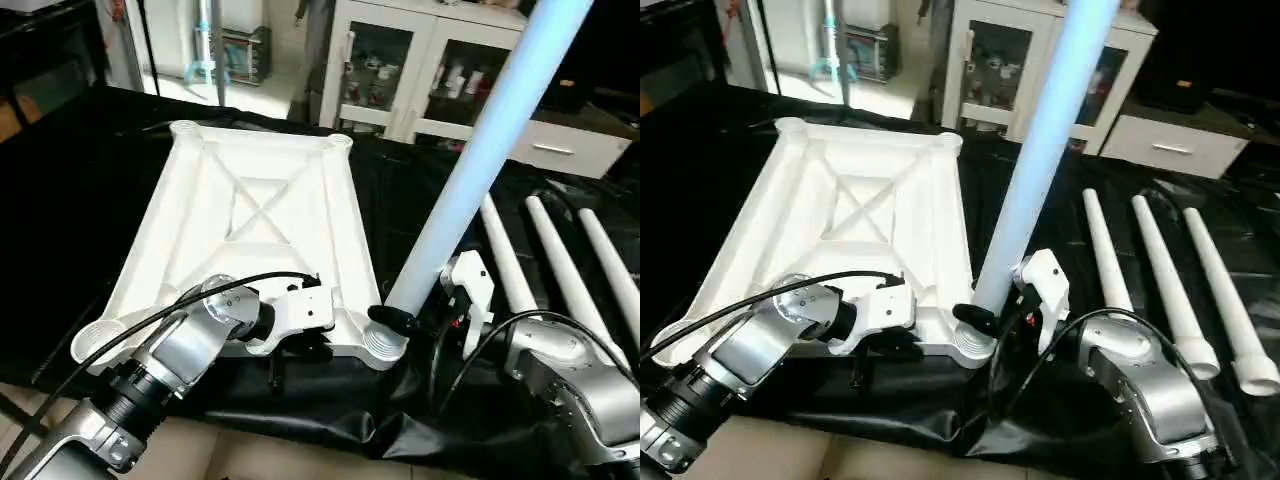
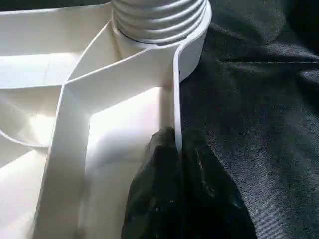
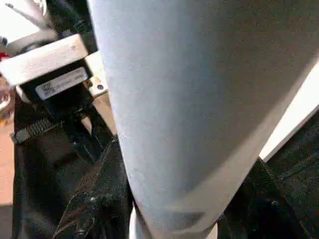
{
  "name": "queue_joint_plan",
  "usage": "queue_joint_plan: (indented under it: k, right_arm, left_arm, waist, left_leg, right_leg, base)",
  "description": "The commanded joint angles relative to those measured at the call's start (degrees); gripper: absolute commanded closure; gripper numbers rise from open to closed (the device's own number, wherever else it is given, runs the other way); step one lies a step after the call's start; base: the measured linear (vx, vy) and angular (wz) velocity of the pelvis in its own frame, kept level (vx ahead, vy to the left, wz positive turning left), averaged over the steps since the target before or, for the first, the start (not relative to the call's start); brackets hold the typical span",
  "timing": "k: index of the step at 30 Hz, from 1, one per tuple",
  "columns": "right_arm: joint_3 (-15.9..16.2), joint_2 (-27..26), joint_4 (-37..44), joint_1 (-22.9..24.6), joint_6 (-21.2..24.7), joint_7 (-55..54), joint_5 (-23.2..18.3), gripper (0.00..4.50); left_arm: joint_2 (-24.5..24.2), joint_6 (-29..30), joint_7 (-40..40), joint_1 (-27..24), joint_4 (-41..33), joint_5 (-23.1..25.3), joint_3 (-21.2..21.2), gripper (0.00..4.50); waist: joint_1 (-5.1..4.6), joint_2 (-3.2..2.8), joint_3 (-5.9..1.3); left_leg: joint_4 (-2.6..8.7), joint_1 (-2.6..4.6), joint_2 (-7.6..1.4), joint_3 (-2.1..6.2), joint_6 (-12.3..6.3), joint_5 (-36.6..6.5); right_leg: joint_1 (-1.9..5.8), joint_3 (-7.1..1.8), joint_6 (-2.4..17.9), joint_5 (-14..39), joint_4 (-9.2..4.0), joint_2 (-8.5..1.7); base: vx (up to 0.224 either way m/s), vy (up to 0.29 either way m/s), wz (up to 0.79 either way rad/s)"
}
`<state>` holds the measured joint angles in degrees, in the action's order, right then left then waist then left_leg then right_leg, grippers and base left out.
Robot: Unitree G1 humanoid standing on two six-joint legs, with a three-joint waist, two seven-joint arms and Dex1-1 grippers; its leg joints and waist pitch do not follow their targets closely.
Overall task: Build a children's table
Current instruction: Insert table leg to table base
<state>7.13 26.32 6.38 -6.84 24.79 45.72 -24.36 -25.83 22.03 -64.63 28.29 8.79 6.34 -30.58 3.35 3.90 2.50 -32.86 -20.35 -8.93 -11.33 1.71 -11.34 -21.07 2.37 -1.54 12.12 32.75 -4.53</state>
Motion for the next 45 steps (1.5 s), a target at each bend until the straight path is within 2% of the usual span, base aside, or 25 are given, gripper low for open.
queue_joint_plan:
  k: [1, 2, 7, 14, 23, 25, 26, 27, 31, 32, 33, 34, 35, 36, 37, 38, 39, 41, 42, 44, 45]
  right_arm:
    - [1.8, 0.7, -5.6, 2.9, 5.1, -0.3, 1.1, 2.65]
    - [1.7, 0.7, -5.8, 3.1, 4.9, -0.3, 1.3, 2.65]
    - [2.7, 1.1, -5.9, 4.7, 4.6, 0.2, 2.2, 2.65]
    - [4.8, 0.8, -6.2, 5.0, 4.3, 0.2, 3.6, 2.65]
    - [3.5, 0.3, -7.0, 4.6, 4.0, -0.2, 2.9, 2.65]
    - [1.6, -0.3, -6.8, 4.0, 4.0, -0.3, 1.4, 2.65]
    - [1.6, -0.3, -6.8, 4.0, 4.0, -0.3, 1.4, 2.65]
    - [-0.5, -0.9, -6.1, 3.2, 4.3, -0.3, -0.7, 2.65]
    - [-3.0, -1.7, -5.6, 2.1, 4.0, -0.6, -2.8, 2.65]
    - [-3.8, -1.9, -5.6, 1.7, 3.6, -0.8, -3.2, 2.66]
    - [-7.8, -3.4, -5.5, 0.1, 3.6, -1.7, -6.8, 2.66]
    - [-9.3, -4.0, -5.3, -0.5, 3.9, -2.1, -8.4, 2.66]
    - [-10.0, -4.2, -5.2, -0.8, 4.0, -2.3, -9.1, 2.66]
    - [-11.4, -4.6, -5.0, -1.4, 4.2, -2.7, -10.5, 2.66]
    - [-11.4, -4.6, -5.0, -1.4, 4.2, -2.7, -10.5, 2.66]
    - [-14.5, -5.0, -4.4, -3.0, 4.6, -3.6, -13.5, 2.66]
    - [-14.8, -5.0, -4.3, -3.2, 4.6, -3.7, -13.8, 2.66]
    - [-17.6, -4.7, -3.7, -4.8, 4.7, -4.5, -16.3, 2.66]
    - [-19.2, -4.4, -3.4, -5.9, 4.9, -5.2, -17.3, 2.66]
    - [-20.9, -3.7, -2.4, -7.4, 6.1, -6.0, -18.6, 2.66]
    - [-21.0, -3.7, -2.4, -7.4, 6.1, -6.0, -18.7, 2.66]
  left_arm:
    - [0.2, -0.1, 2.0, 0.6, 1.7, 0.9, 0.1, 4.50]
    - [0.2, -0.1, 2.0, 0.7, 1.8, 1.0, 0.1, 4.50]
    - [0.5, -0.2, 2.2, 0.8, 2.0, 1.0, 0.2, 4.50]
    - [0.8, -0.3, 2.3, 0.8, 2.2, 1.1, 0.2, 4.50]
    - [0.9, -0.6, 2.9, 0.6, 1.9, 1.4, 0.2, 4.50]
    - [1.2, -0.5, 3.1, 0.7, 1.4, 1.1, 0.6, 4.06]
    - [1.2, -0.5, 3.1, 0.7, 1.4, 1.1, 0.6, 4.06]
    - [1.4, -0.4, 3.5, 0.9, 1.2, 1.0, 1.1, 3.84]
    - [1.7, -0.6, 4.4, 1.3, 1.8, 1.2, 1.5, 3.62]
    - [1.8, -0.7, 4.7, 1.5, 2.2, 1.2, 1.6, 3.53]
    - [2.2, -1.1, 5.8, 2.0, 3.4, 1.8, 1.8, 3.28]
    - [2.3, -1.3, 6.2, 2.2, 3.9, 2.0, 1.9, 3.28]
    - [2.3, -1.4, 6.3, 2.3, 4.0, 2.0, 1.9, 3.21]
    - [2.4, -1.5, 6.5, 2.4, 4.4, 2.1, 1.9, 3.16]
    - [2.4, -1.5, 6.5, 2.4, 4.4, 2.1, 1.9, 2.95]
    - [2.7, -1.7, 7.9, 2.8, 5.3, 2.6, 2.2, 2.87]
    - [2.8, -1.8, 8.1, 2.9, 5.5, 2.7, 2.2, 2.87]
    - [3.2, -2.9, 10.5, 3.6, 7.5, 3.8, 2.5, 2.66]
    - [3.7, -3.2, 12.1, 4.2, 8.9, 4.3, 2.9, 2.66]
    - [3.9, -3.4, 13.0, 4.8, 10.2, 4.7, 3.1, 2.38]
    - [3.9, -3.4, 13.0, 4.8, 10.2, 4.7, 3.1, 2.38]
  waist:
    - [-0.96, -0.48, -0.08]
    - [-1.08, -0.66, -0.18]
    - [-0.99, -0.64, -0.30]
    - [-0.82, -0.39, -0.37]
    - [-0.80, -0.47, -0.49]
    - [-0.77, -0.60, -0.66]
    - [-0.79, -0.63, -0.62]
    - [-0.77, -0.74, -0.67]
    - [-0.83, -0.72, -0.79]
    - [-0.69, -0.79, -0.94]
    - [-0.66, -0.92, -1.00]
    - [-0.70, -0.63, -1.27]
    - [-0.55, -0.68, -1.51]
    - [-0.50, -0.83, -1.53]
    - [-0.50, -0.71, -1.54]
    - [-0.20, -1.09, -1.71]
    - [-0.25, -0.98, -1.66]
    - [-0.21, -0.87, -1.71]
    - [-0.12, -0.97, -1.83]
    - [0.03, -0.93, -1.98]
    - [0.14, -1.15, -2.09]
  left_leg:
    - [5.96, 1.68, -5.08, 4.44, 5.17, -37.1]
    - [6.00, 1.65, -5.08, 4.45, 5.34, -37.4]
    - [6.33, 1.52, -5.17, 4.15, 5.42, -35.9]
    - [6.13, 1.61, -5.17, 3.97, 4.70, -34.2]
    - [6.21, 1.51, -5.21, 3.98, 4.88, -34.2]
    - [6.22, 1.49, -5.27, 3.98, 5.01, -33.9]
    - [6.25, 1.48, -5.27, 3.98, 5.14, -34.2]
    - [6.28, 1.48, -5.28, 4.04, 5.25, -34.5]
    - [6.20, 1.54, -5.23, 3.94, 5.23, -34.6]
    - [6.21, 1.45, -5.32, 3.78, 5.33, -33.2]
    - [6.21, 1.38, -5.29, 3.72, 5.33, -32.6]
    - [6.06, 1.20, -5.21, 3.44, 4.89, -30.5]
    - [5.94, 0.86, -5.22, 3.18, 4.36, -26.7]
    - [5.94, 0.61, -5.24, 3.09, 4.06, -24.7]
    - [5.99, 0.28, -5.19, 2.91, 3.52, -22.6]
    - [5.69, 0.12, -5.21, 2.51, 2.06, -16.7]
    - [5.64, 0.17, -5.19, 2.29, 1.62, -16.3]
    - [5.28, 0.25, -5.03, 2.11, 1.20, -17.4]
    - [5.08, 0.15, -4.96, 2.03, 0.84, -15.9]
    - [4.69, -0.09, -4.85, 1.88, -0.37, -11.8]
    - [4.62, -0.06, -4.85, 1.87, -0.61, -10.7]
  right_leg:
    - [-2.34, -2.62, 3.0, 40.7, -6.57, -5.32]
    - [-2.28, -2.59, 3.1, 39.8, -6.55, -5.28]
    - [-2.15, -2.78, 4.0, 35.4, -6.34, -5.23]
    - [-2.18, -2.93, 3.8, 37.1, -6.62, -5.48]
    - [-2.09, -2.93, 4.2, 35.9, -6.47, -5.47]
    - [-1.97, -2.90, 4.5, 34.9, -6.33, -5.43]
    - [-1.99, -2.85, 4.6, 34.5, -6.31, -5.37]
    - [-1.95, -2.82, 4.7, 34.3, -6.25, -5.39]
    - [-1.97, -2.79, 5.2, 33.1, -6.23, -5.30]
    - [-1.87, -2.83, 5.9, 30.2, -6.01, -5.20]
    - [-1.80, -2.83, 6.1, 29.0, -5.84, -5.12]
    - [-1.66, -2.89, 7.0, 26.5, -5.51, -5.09]
    - [-1.28, -2.95, 8.0, 22.6, -5.12, -5.16]
    - [-1.01, -2.93, 8.7, 20.4, -4.86, -5.17]
    - [-0.70, -2.88, 9.1, 18.6, -4.70, -5.11]
    - [-0.30, -2.77, 10.3, 13.2, -4.02, -5.06]
    - [-0.36, -2.71, 10.6, 13.0, -4.08, -4.91]
    - [-0.47, -2.72, 10.7, 16.0, -4.21, -5.05]
    - [-0.33, -2.78, 10.7, 15.6, -4.15, -5.10]
    - [-0.06, -2.71, 11.4, 11.5, -3.49, -4.83]
    - [0.07, -2.68, 11.7, 9.8, -3.23, -4.79]
  base:
    - [0.000, 0.000, 0.00]
    - [0.000, 0.000, 0.00]
    - [0.000, 0.000, 0.00]
    - [0.000, 0.000, 0.00]
    - [0.000, 0.000, 0.00]
    - [0.000, 0.000, 0.00]
    - [0.000, 0.000, 0.00]
    - [0.000, 0.000, 0.00]
    - [0.000, 0.000, 0.00]
    - [0.000, 0.000, 0.00]
    - [0.000, 0.000, 0.00]
    - [0.000, 0.000, 0.00]
    - [0.000, 0.000, 0.00]
    - [0.000, 0.000, 0.00]
    - [0.000, 0.000, 0.00]
    - [0.000, 0.000, 0.00]
    - [0.000, 0.000, 0.00]
    - [0.000, 0.000, 0.00]
    - [0.000, 0.000, 0.00]
    - [0.000, 0.000, 0.00]
    - [0.000, 0.000, 0.00]
